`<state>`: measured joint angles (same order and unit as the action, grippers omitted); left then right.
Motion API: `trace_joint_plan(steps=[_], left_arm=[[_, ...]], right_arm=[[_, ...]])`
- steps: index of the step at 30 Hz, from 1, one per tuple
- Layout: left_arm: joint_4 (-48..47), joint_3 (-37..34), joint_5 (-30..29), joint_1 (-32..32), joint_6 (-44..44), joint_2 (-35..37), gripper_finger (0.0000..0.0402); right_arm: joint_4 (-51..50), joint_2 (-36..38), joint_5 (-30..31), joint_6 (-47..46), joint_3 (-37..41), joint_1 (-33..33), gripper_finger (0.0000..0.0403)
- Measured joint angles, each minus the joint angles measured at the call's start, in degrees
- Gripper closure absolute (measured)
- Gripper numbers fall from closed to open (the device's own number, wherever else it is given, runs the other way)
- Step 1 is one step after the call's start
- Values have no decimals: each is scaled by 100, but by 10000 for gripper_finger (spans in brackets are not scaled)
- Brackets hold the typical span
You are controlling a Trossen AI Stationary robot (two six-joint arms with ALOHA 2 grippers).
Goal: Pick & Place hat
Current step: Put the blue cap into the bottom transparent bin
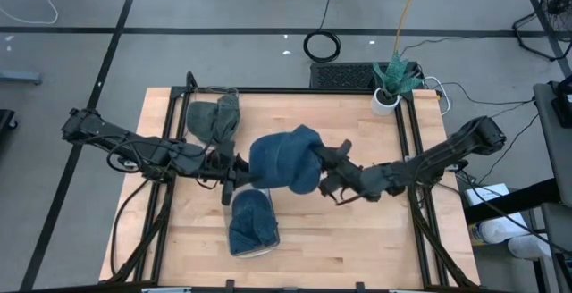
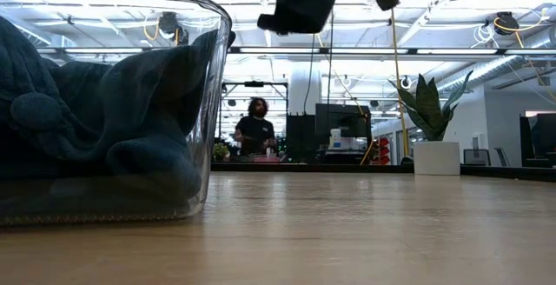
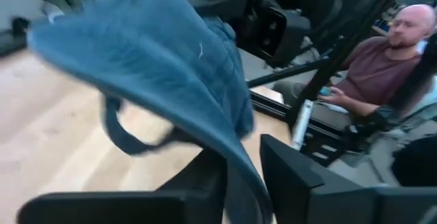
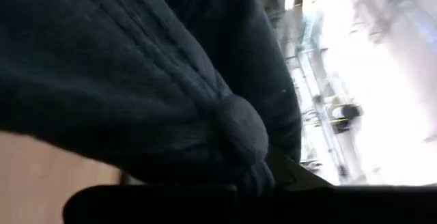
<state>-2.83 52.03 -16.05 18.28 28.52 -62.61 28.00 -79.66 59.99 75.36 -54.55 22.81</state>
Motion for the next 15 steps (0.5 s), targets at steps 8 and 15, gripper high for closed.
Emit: trace_joint_plan(steps=[8,15], left_arm=[[6,0,-206,0,-468,0,262],[4,0,-208,0,-545,0,255]], right_arm=[[-2519,2,-22,-1611,-1141,56,402],[-4772,2,-1094,-3274,-2088,-131,402]])
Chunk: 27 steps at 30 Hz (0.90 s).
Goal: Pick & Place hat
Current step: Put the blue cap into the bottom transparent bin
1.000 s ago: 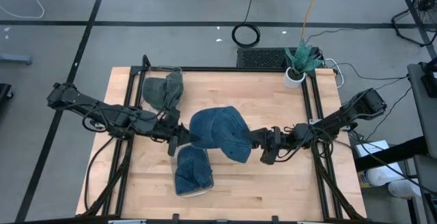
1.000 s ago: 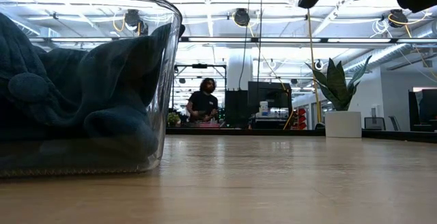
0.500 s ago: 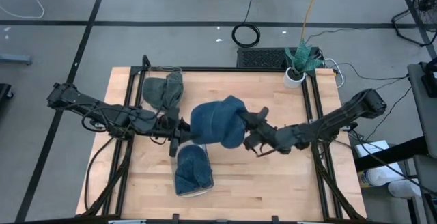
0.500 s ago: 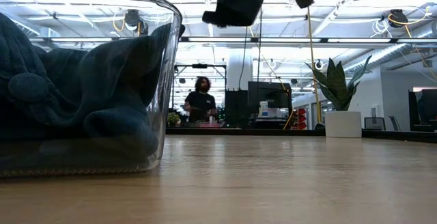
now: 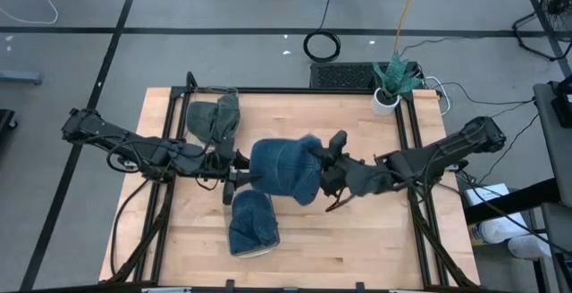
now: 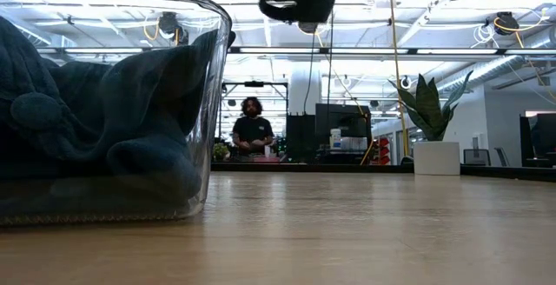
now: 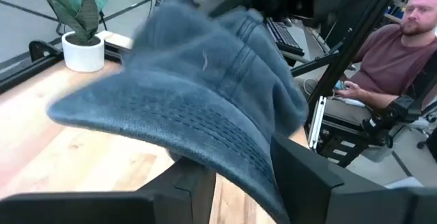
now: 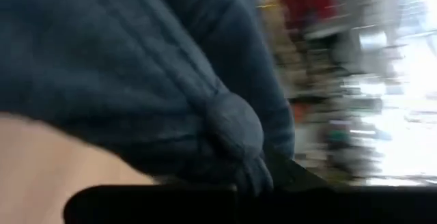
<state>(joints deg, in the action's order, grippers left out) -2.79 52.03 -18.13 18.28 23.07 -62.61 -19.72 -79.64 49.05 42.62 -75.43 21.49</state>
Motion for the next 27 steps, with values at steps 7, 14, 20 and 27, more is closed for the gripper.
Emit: trace_joint_plan(steps=[7,14,20,27], left_arm=[[0,-2,-7,-4,-717,0,266],[342,-7,-46,-100,-1677,-2,256],[1264,-7,15,35,-2485,-2,255],[2511,-7,-190,317,-4045,3,270]], right_arm=[[-2322,4,-3141,-2024,-714,-760,403],[-3081,50,-5050,-2405,-829,-1302,403],[-3078,69,-5132,-2397,-829,-1329,403],[-3063,63,-5354,-2487,-820,-1329,403]])
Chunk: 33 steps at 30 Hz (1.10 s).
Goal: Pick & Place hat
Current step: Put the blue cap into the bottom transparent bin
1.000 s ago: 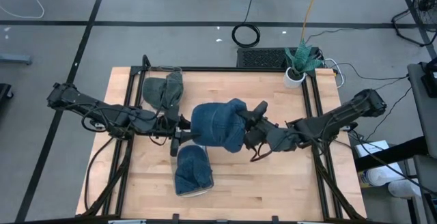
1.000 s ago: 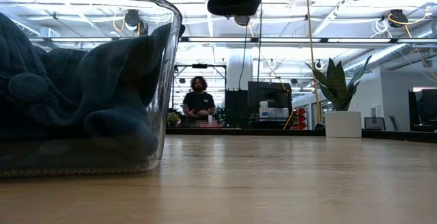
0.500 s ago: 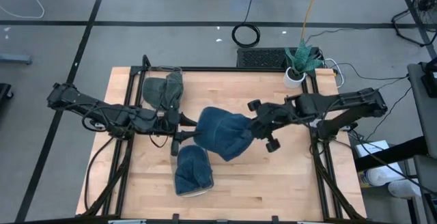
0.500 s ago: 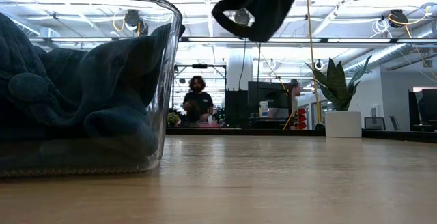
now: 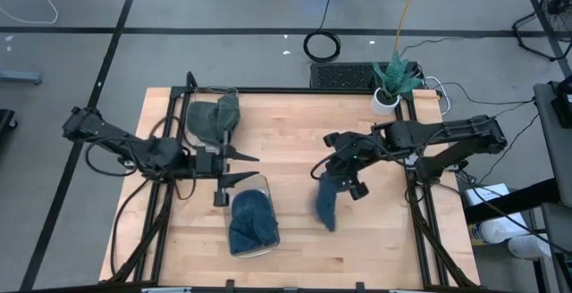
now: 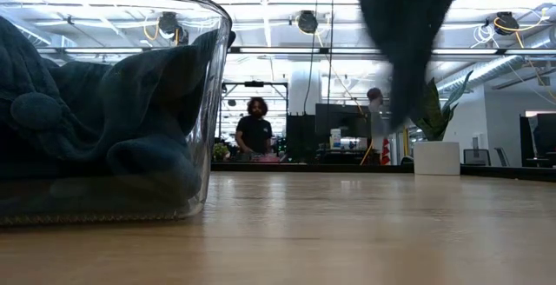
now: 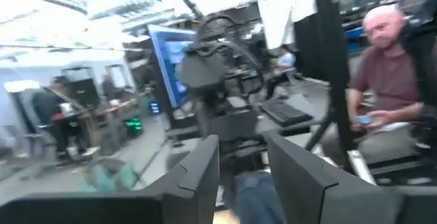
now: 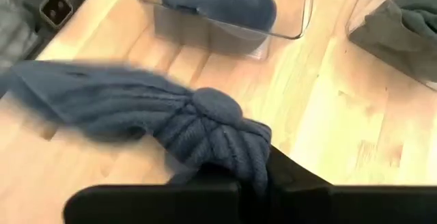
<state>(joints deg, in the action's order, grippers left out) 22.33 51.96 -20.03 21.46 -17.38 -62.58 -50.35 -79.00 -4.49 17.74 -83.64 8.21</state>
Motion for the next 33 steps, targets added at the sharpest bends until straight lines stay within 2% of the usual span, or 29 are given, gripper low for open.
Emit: trace_joint_plan(steps=[3,9,15,19,27,30,33], left_arm=[[-92,2,-309,37,23,1,274],[-112,4,-488,-97,281,-177,275],[-101,4,-1271,-95,-272,-682,275],[362,2,-1893,-84,-852,-1128,275],[1268,46,-3339,52,-2727,-1854,272],[1204,286,-3957,105,-3050,-2162,254],[1228,679,-4426,107,-3013,-2464,226]], right_arm=[[302,0,241,-338,0,0,403],[1274,0,2429,-1428,0,-95,403],[1983,0,3526,-1639,0,-344,403],[2413,-41,3589,-1472,0,-557,403],[2634,-44,3574,-1248,2,-945,403],[2720,-44,3578,-1241,2,-1053,403],[3112,-44,3569,-1144,112,-1091,403]])
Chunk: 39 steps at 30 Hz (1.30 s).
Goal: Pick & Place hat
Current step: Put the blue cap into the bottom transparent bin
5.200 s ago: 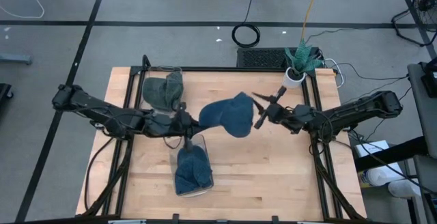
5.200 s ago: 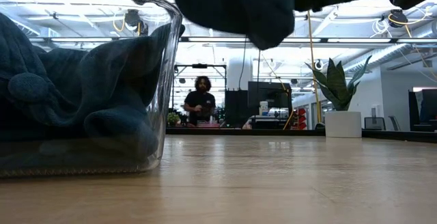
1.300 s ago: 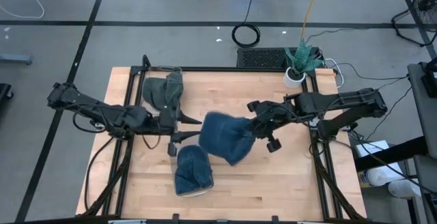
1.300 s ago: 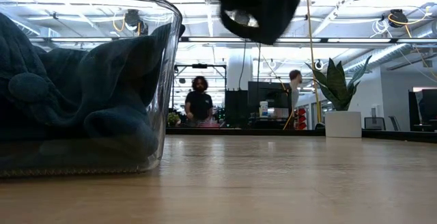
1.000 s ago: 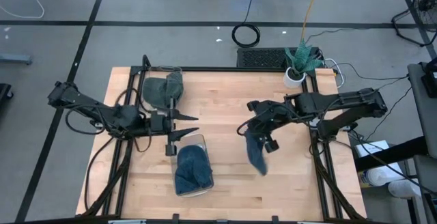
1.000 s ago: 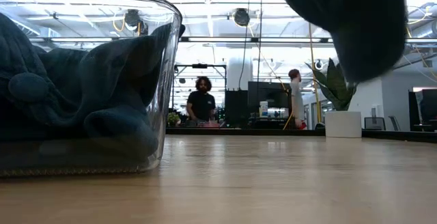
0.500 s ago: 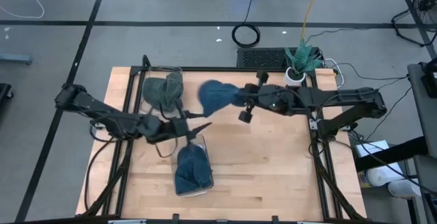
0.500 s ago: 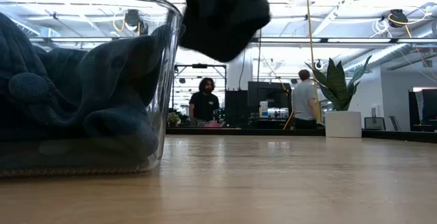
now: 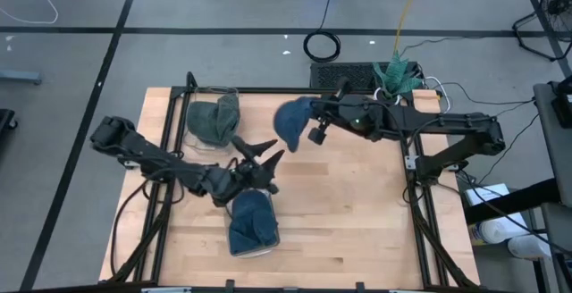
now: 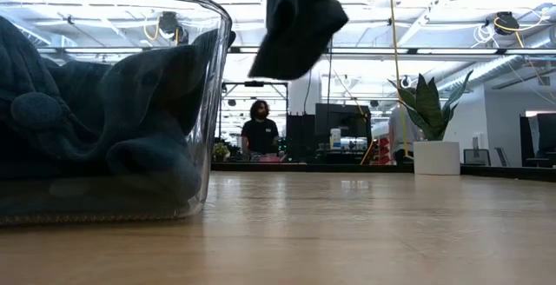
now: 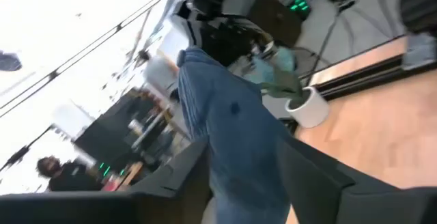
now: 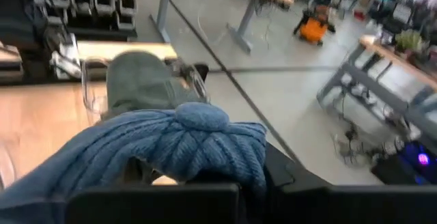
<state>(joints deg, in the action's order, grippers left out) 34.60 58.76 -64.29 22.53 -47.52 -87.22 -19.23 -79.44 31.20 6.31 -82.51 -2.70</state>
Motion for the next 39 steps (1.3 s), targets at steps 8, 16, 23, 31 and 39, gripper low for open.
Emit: trace_joint_plan(steps=[8,16,23,31,39], left_arm=[[-55,846,-223,-38,-193,-681,165],[-58,1002,-66,-218,-140,-1072,144],[-45,1015,-62,-605,-32,-1108,146],[-28,1015,-732,-917,-335,-1108,160],[333,1015,-1475,-904,-617,-1108,178]], right_arm=[[1457,-4,-133,387,674,0,403],[2235,0,-144,533,970,4,403],[2542,0,-463,479,1171,57,403],[2508,0,-575,425,1294,129,403],[2502,0,-582,390,1510,225,403]])
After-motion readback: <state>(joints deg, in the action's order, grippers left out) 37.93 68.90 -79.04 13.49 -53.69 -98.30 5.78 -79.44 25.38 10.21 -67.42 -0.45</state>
